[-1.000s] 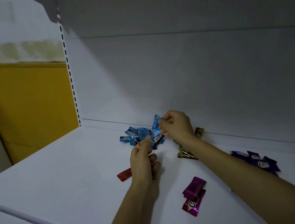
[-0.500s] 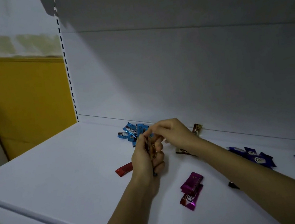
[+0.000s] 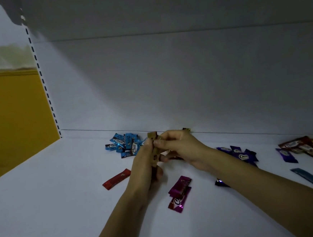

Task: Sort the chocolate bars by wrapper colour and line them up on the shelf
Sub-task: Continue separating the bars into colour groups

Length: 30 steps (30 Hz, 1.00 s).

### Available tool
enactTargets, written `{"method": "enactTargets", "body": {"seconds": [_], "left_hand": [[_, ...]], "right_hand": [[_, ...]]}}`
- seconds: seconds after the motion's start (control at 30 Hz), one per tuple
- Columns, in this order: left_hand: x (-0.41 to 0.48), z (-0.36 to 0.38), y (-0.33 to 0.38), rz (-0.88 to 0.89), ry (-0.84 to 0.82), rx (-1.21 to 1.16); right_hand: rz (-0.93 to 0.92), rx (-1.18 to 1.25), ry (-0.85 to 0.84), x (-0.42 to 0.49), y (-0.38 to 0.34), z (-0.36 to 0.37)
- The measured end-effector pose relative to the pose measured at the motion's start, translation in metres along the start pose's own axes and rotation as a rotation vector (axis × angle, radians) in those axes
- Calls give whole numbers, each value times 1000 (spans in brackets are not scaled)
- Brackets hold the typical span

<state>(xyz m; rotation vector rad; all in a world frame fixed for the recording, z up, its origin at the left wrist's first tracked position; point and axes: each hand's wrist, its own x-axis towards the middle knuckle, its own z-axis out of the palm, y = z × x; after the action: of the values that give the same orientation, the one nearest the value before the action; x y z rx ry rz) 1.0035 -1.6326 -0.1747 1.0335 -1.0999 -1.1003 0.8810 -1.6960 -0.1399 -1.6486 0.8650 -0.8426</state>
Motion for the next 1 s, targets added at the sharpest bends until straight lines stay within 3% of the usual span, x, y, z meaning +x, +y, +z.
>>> {"method": "enactTargets", "body": {"seconds": [0.17, 0.27, 0.37, 0.47, 0.57, 0.67, 0.77, 0.9, 1.0], "left_hand": [[-1, -1, -3, -10, 38, 116], [-1, 0, -3, 29, 55, 155], [0, 1, -6, 58, 62, 229], [0, 1, -8, 74, 67, 252], [0, 2, -8, 86, 71, 254], [0, 1, -8, 94, 77, 258], [1, 1, -8, 109, 73, 276], [1, 1, -9, 137, 27, 367], [3, 0, -11, 95, 44, 317]], "right_hand": [[36, -17, 114, -7, 1, -18], [4, 3, 374, 2, 0, -43], [-166, -322, 561, 11, 6, -67], [-212, -804, 369, 7, 28, -73], [-117, -996, 150, 3, 41, -78], [-103, -952, 144, -2, 35, -78], [-187, -635, 162, -11, 18, -61], [-232, -440, 19, -15, 9, -34], [-231, -267, 242, -6, 3, -37]]}}
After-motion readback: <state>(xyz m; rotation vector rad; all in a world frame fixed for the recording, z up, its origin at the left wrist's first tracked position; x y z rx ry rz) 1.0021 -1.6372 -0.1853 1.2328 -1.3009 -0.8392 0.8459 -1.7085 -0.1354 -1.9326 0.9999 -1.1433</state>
